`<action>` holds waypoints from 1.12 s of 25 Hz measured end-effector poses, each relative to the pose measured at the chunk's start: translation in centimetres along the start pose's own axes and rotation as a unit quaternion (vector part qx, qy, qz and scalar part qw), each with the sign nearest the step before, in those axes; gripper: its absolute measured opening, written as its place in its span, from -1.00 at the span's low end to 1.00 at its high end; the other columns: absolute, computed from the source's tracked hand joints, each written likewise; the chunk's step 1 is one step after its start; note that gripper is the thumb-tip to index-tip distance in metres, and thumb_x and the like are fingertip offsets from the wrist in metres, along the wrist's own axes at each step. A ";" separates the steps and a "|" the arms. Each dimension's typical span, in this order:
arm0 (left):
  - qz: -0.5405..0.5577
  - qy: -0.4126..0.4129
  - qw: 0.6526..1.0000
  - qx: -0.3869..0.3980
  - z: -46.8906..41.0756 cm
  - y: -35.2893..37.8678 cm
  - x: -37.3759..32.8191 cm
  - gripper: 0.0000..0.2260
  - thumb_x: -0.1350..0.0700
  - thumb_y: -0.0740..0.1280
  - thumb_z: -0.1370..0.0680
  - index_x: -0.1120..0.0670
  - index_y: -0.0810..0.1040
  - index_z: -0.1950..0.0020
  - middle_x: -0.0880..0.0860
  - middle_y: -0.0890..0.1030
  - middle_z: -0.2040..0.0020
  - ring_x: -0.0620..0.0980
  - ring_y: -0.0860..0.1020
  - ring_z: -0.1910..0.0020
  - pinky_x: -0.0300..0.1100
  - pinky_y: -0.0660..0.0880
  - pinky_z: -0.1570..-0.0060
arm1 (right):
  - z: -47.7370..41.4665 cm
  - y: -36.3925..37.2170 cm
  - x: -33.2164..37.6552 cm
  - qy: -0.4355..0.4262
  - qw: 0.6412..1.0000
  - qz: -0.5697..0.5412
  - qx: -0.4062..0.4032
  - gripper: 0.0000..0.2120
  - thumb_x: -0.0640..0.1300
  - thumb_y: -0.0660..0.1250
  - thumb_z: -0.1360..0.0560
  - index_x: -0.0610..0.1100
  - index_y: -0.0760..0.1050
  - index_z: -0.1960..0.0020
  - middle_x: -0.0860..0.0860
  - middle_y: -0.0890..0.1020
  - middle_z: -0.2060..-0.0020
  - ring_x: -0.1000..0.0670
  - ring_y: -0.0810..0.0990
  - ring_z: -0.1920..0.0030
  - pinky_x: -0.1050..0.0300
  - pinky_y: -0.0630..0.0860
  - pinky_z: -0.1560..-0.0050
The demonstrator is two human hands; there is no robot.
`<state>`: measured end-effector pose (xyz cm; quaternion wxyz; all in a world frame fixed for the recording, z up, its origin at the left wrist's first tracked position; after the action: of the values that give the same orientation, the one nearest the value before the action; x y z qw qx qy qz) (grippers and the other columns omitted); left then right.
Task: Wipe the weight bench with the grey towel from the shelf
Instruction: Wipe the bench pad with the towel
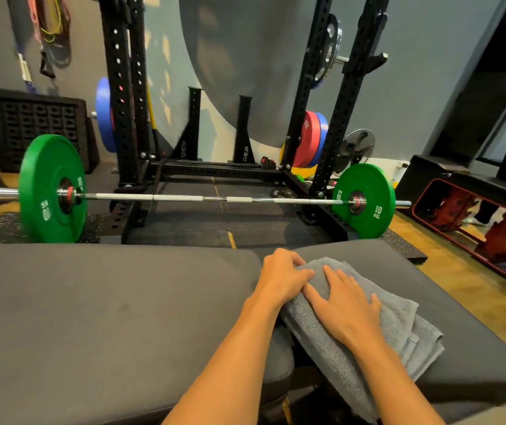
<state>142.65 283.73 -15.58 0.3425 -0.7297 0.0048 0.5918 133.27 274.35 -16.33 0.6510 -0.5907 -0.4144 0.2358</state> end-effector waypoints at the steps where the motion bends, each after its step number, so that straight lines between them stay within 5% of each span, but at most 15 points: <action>1: 0.018 -0.003 1.000 -0.018 0.5 -1.8 0.2 -0.77 0.04 0.42 -0.44 0.10 0.67 -0.05 0.08 0.67 0.00 0.01 0.59 -0.08 -0.12 0.53 -0.02 | 0.5 0.2 1.4 -0.018 1.000 -0.022 0.002 -0.25 0.42 -0.08 -0.49 0.10 0.04 -0.58 0.05 0.10 -0.60 -0.03 0.05 -0.58 -0.29 -0.05 -0.49; 5: -0.050 -0.021 0.995 -0.080 3.7 -10.4 3.9 -0.75 0.06 0.41 -0.47 0.09 0.65 -0.11 0.08 0.66 -0.07 0.02 0.56 -0.14 -0.16 0.46 -0.10 | 3.3 2.0 8.7 -0.107 0.992 -0.049 0.043 -0.19 0.48 -0.15 -0.43 0.12 0.03 -0.58 0.05 0.10 -0.60 -0.01 0.03 -0.58 -0.19 0.01 -0.51; 8: -0.112 -0.022 0.990 -0.083 7.5 -14.0 7.8 -0.74 0.02 0.35 -0.50 0.02 0.59 -0.17 0.06 0.61 -0.19 0.05 0.51 -0.23 -0.09 0.43 -0.17 | 6.2 3.0 12.4 -0.045 0.997 0.044 0.048 -0.15 0.53 -0.22 -0.40 0.14 -0.08 -0.58 0.01 0.00 -0.61 -0.13 -0.06 -0.58 -0.32 -0.08 -0.47; 12: -0.134 -0.002 0.984 -0.115 8.4 -17.6 10.5 -0.84 0.03 0.29 -0.46 -0.04 0.59 0.00 0.02 0.63 0.02 0.05 0.58 -0.04 -0.04 0.49 -0.04 | 8.4 4.2 15.2 -0.069 0.991 0.100 0.052 -0.16 0.53 -0.22 -0.41 0.16 -0.18 -0.58 0.05 -0.08 -0.61 -0.14 -0.11 -0.59 -0.28 -0.13 -0.50; 19: 0.028 0.003 0.978 -0.206 8.3 -24.1 15.5 -0.80 0.08 0.22 -0.59 0.05 0.59 -0.14 0.00 0.60 -0.04 -0.08 0.54 -0.03 -0.16 0.49 -0.06 | 0.0 5.4 19.8 -0.169 0.979 0.076 0.084 -0.18 0.52 -0.18 -0.41 0.17 -0.09 -0.58 0.08 0.00 -0.61 -0.07 -0.06 -0.59 -0.29 -0.08 -0.51; 23: 0.093 -0.027 0.965 -0.245 9.7 -27.5 16.9 -0.77 0.05 0.17 -0.62 0.03 0.57 -0.18 -0.05 0.58 -0.04 -0.10 0.53 -0.05 -0.24 0.44 0.01 | 3.1 5.1 20.1 -0.185 0.975 0.085 0.088 -0.17 0.51 -0.19 -0.41 0.16 -0.09 -0.58 0.11 -0.03 -0.61 -0.03 -0.07 -0.59 -0.22 -0.11 -0.52; 28: 0.141 -0.041 0.964 -0.221 10.7 -28.6 17.1 -0.76 -0.02 0.18 -0.57 -0.01 0.61 -0.07 -0.18 0.58 0.09 -0.08 0.57 0.00 0.06 0.54 -0.12 | 9.9 5.2 19.0 -0.171 0.977 0.100 0.079 0.07 0.66 -0.48 -0.09 0.28 -0.19 -0.54 0.23 -0.08 -0.58 0.06 -0.10 -0.58 -0.12 -0.08 -0.53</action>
<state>150.38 317.83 -16.98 0.0851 -0.7541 -0.0374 0.6502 136.48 296.16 -16.82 0.5884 -0.5267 -0.4383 0.4293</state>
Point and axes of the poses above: each hand's wrist, its own z-axis away from the middle knuckle, its own y-axis out of the palm, x = y × z, the point moved 2 cm from there along -z, towards the middle knuckle
